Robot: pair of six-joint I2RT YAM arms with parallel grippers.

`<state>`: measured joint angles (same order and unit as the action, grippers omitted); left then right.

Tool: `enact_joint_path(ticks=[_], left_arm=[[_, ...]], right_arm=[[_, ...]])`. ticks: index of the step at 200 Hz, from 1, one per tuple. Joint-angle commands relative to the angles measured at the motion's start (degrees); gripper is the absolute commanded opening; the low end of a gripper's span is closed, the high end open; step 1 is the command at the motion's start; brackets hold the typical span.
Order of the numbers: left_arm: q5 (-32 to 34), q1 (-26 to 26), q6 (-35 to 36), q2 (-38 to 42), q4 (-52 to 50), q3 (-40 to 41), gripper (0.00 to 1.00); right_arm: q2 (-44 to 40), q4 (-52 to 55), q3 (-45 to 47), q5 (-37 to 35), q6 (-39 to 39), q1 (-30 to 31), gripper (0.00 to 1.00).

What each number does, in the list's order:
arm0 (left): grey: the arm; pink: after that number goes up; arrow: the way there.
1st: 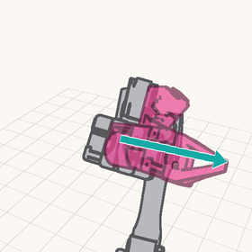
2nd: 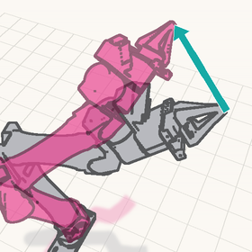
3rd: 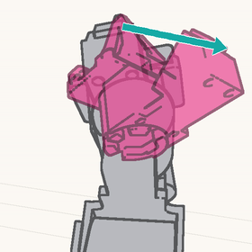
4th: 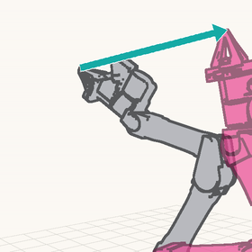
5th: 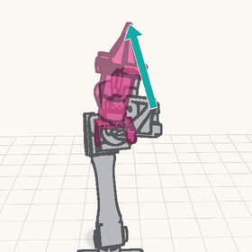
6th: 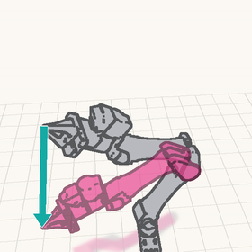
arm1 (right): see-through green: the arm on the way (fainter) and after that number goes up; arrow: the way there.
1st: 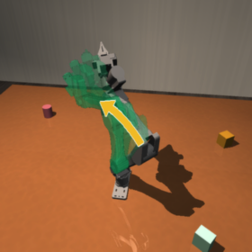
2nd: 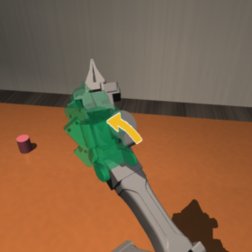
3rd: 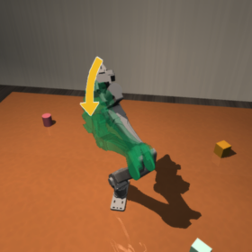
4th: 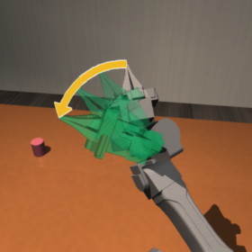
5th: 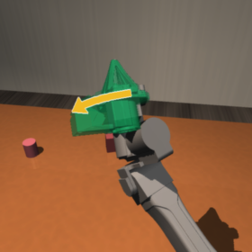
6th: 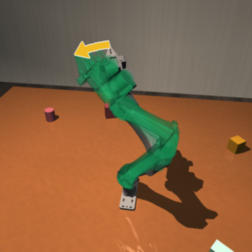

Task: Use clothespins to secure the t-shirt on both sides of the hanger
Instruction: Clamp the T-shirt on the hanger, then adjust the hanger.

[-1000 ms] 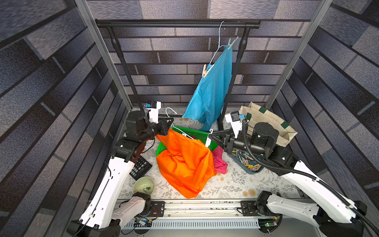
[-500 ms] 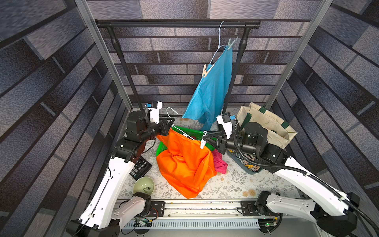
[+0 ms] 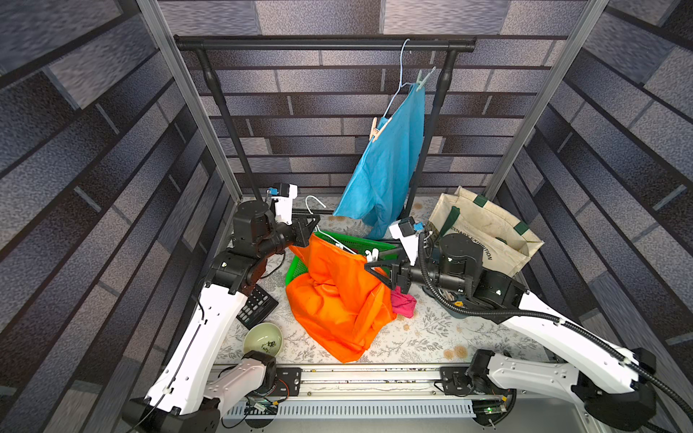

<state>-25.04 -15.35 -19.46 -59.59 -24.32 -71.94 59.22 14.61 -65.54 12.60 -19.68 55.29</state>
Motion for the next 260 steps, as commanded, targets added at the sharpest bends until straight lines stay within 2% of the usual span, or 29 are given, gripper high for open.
enact_joint_path(ticks=[1, 37, 59, 82, 119, 136, 154, 177, 193, 212, 230, 240, 250, 260], left_arm=[[-2.42, -0.17, 0.95, -0.01, 0.44, -3.12, 0.0], [-13.46, -0.14, 5.03, -2.81, -4.58, -8.62, 0.0], [-24.54, 0.14, 8.1, -4.56, -8.79, -13.07, 0.0], [-35.25, 0.15, 9.57, -5.18, -10.6, -15.95, 0.0], [-45.98, 0.56, 11.72, -3.73, -11.88, -17.93, 0.0], [-48.33, 0.45, 12.34, -1.98, -9.65, -17.04, 0.0], [-46.87, 0.89, 12.13, -0.72, -6.17, -16.04, 0.0], [-48.62, 1.8, 10.59, -3.52, -3.46, -19.44, 0.0], [-51.21, 2.07, 9.97, -8.15, -4.35, -26.51, 0.0], [-54.48, 2.81, 9.79, -15.82, -7.61, -39.08, 0.0], [-57.35, 2.99, 9.5, -25.41, -13.05, -56.83, 0.0], [-58.42, 2.9, 8.07, -31.91, -16.52, -69.96, 0.0], [-59.46, 3.07, 1.59, -37.95, -13.72, -82.0, 0.0], [-59.0, 3.34, -7.66, -39.34, -1.3, -83.3, 0.0]], right_arm=[[-2.51, 3.52, -1.94, -2.72, 2.89, 0.49, 0.56], [-6.15, 11.24, -8.28, -6.3, 11.37, 0.44, 0.64], [-6.95, 15.01, -11.64, -9.47, 17.1, 0.36, 0.68], [-5.4, 18.49, -15.18, -11.06, 21.87, 0.07, 0.68], [-1.09, 21.93, -18.05, -9.32, 23.26, -2.49, 0.64], [0.65, 22.97, -16.87, -8.99, 20.95, -4.9, 0.6], [2.05, 22.52, -14.49, -7.53, 19.95, -6.04, 0.58], [3.18, 21.8, -14.08, -5.1, 19.85, -6.33, 0.58], [3.37, 21.05, -14.5, -5.06, 19.92, -6.6, 0.58], [3.53, 20.94, -14.88, -5.56, 19.95, -7.21, 0.58], [3.73, 21.4, -14.9, -5.6, 19.82, -7.83, 0.59], [3.62, 21.59, -14.72, -5.7, 19.69, -8.08, 0.59], [3.47, 21.68, -14.38, -5.69, 19.68, -8.42, 0.58], [3.12, 21.69, -14.03, -5.99, 19.46, -8.74, 0.58]])
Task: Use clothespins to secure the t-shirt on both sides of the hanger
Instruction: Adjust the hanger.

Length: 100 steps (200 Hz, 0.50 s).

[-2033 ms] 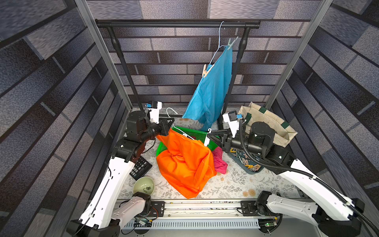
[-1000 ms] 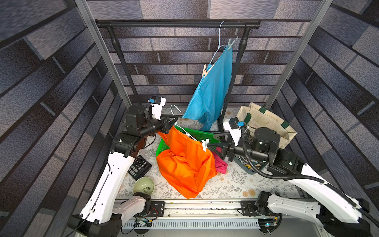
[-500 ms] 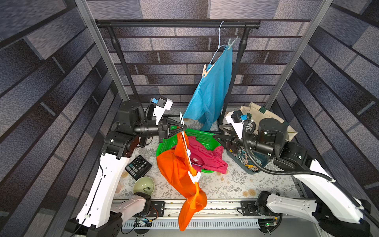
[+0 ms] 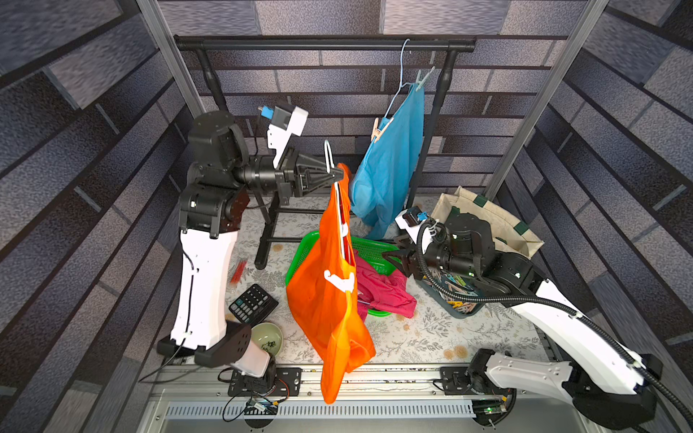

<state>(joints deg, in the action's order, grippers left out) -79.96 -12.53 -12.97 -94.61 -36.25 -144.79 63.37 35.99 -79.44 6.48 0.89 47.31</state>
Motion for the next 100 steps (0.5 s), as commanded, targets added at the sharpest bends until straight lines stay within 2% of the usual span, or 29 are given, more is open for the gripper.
enact_joint_path(ticks=[1, 8, 22, 38, 66, 100], left_arm=[[-3.94, 0.47, -14.74, -4.38, 11.14, -10.48, 0.0], [-2.91, 0.25, -16.41, -5.03, 14.87, -11.59, 0.0], [-0.72, -0.18, -16.21, -5.96, 16.0, -14.87, 0.0], [-0.2, -0.49, -16.09, -5.54, 16.64, -14.97, 0.0], [-1.57, -1.93, -6.26, -4.61, 2.39, -12.34, 0.0], [-7.2, -2.76, 3.99, -3.65, -12.14, -2.51, 0.0]], right_arm=[[-1.04, 0.35, -0.11, 0.08, -1.08, -0.79, 0.58], [-1.3, 0.35, 0.13, -0.29, -1.22, -1.11, 0.58], [-2.07, 0.41, 0.66, -1.19, -1.33, -1.81, 0.58], [-2.99, -0.24, 1.56, -1.99, -1.51, -2.77, 0.58], [-3.81, -3.08, 2.44, 1.19, -2.72, -4.34, 0.58], [-2.54, -6.27, -0.18, 4.78, -0.52, -4.43, 0.58]])
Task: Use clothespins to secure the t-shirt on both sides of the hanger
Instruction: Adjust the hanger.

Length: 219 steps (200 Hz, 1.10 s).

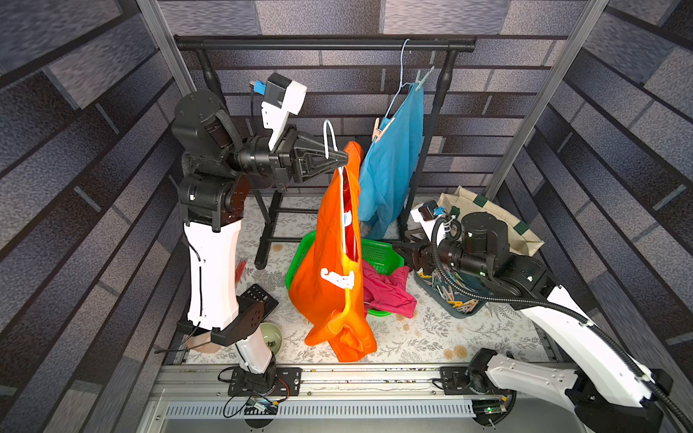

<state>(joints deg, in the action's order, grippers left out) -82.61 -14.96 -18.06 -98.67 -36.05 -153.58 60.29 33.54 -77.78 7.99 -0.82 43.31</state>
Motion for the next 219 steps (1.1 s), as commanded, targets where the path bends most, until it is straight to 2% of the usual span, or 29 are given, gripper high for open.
enact_joint_path(ticks=[1, 21, 42, 83, 99, 125, 158, 219], left_arm=[[-4.7, -0.38, 9.31, 0.5, -12.49, 6.71, 0.0], [-7.59, -0.24, 14.12, 1.93, -16.42, 13.97, 0.0], [-10.06, 0.71, 20.26, 1.74, -22.79, 14.87, 0.0], [-12.74, 2.54, 20.57, 0.29, -23.98, 14.03, 0.0], [-12.9, 2.87, 20.96, 0.15, -24.14, 14.09, 0.0], [-13.0, 3.05, 20.93, -0.09, -24.24, 13.6, 0.0], [-13.07, 3.03, 20.97, -0.07, -24.28, 13.28, 0.0], [-12.01, 0.94, 20.37, -1.21, -24.43, 12.87, 0.0]], right_arm=[[0.58, -3.92, -1.93, 3.36, 1.44, -0.38, 0.58], [1.99, -5.04, -5.48, 6.59, 6.25, -0.49, 0.59], [4.43, -6.13, -10.2, 11.76, 14.33, -1.22, 0.59], [15.71, -1.73, -26.38, 27.01, 20.14, -4.02, 0.6], [20.35, -1.51, -31.01, 32.28, 19.99, -4.03, 0.6], [25.62, -3.41, -34.72, 35.63, 19.15, -4.03, 0.6], [30.84, -2.91, -38.93, 44.23, 18.79, -3.94, 0.58], [35.93, -12.71, -40.25, 46.13, 12.32, -3.85, 0.53]])
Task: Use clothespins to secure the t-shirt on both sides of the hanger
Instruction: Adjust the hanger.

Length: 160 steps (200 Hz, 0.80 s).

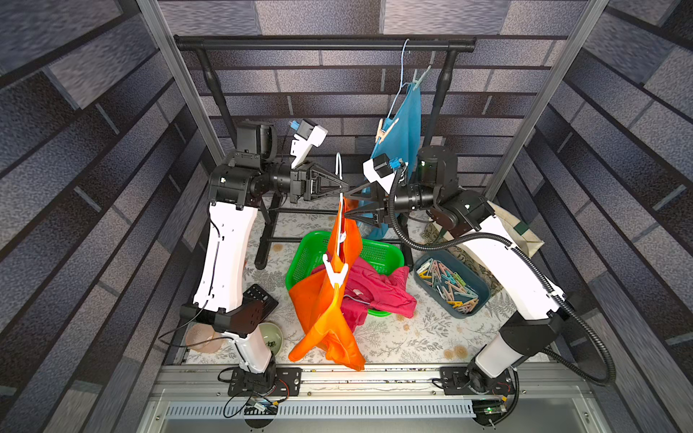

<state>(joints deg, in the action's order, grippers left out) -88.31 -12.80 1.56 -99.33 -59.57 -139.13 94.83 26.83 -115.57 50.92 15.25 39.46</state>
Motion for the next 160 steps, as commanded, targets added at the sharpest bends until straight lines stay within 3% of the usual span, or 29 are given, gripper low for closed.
enact_joint_path(ticks=[1, 36, 59, 62, 65, 77, 90, 111, 139, 160], left_arm=[[-6.28, -1.29, 0.69, -0.54, -0.95, -1.58, 0.0], [-6.06, -2.25, 0.01, -1.47, -1.18, -2.59, 0.0], [-5.2, -2.52, -0.37, -1.83, -1.51, -3.86, 0.01], [-4.93, -2.52, -0.48, -1.83, -1.52, -4.06, 0.05], [-4.53, -2.5, -0.67, -1.83, -1.51, -4.12, 0.16], [-2.59, -2.49, -1.61, -1.68, -0.9, -4.25, 0.7], [2.32, -2.25, -4.19, -1.09, 0.52, -4.24, 0.99], [16.51, -1.4, -10.99, 1.28, 5.44, -2.5, 1.0], [45.7, -0.66, -11.86, 4.27, 3.45, -3.46, 1.0], [56.13, -0.21, -11.77, 6.44, 4.05, -2.65, 1.0]], right_arm=[[1.45, -6.13, -2.6, 3.21, -3.91, 0.04, 0.53], [2.78, -7.42, -3.81, 3.55, -5.99, 0.24, 0.42], [2.65, -6.18, -3.68, 3.67, -6.14, 0.41, 0.17], [2.51, -5.91, -3.58, 3.65, -6.14, 0.44, 0.15], [2.42, -5.66, -3.53, 3.5, -6.02, 0.42, 0.12], [1.63, -4.47, -2.84, 2.33, -5.43, 0.44, 0.04], [0.22, -2.44, -1.9, -0.73, -3.86, 0.43, 0.0], [-3.0, 1.07, 0.56, -8.55, -1.74, 0.44, 0.0], [-7.84, 4.94, 5.04, -18.47, 0.11, 0.42, 0.0], [-11.54, 6.66, 9.09, -23.31, 0.92, 0.43, 0.0]])
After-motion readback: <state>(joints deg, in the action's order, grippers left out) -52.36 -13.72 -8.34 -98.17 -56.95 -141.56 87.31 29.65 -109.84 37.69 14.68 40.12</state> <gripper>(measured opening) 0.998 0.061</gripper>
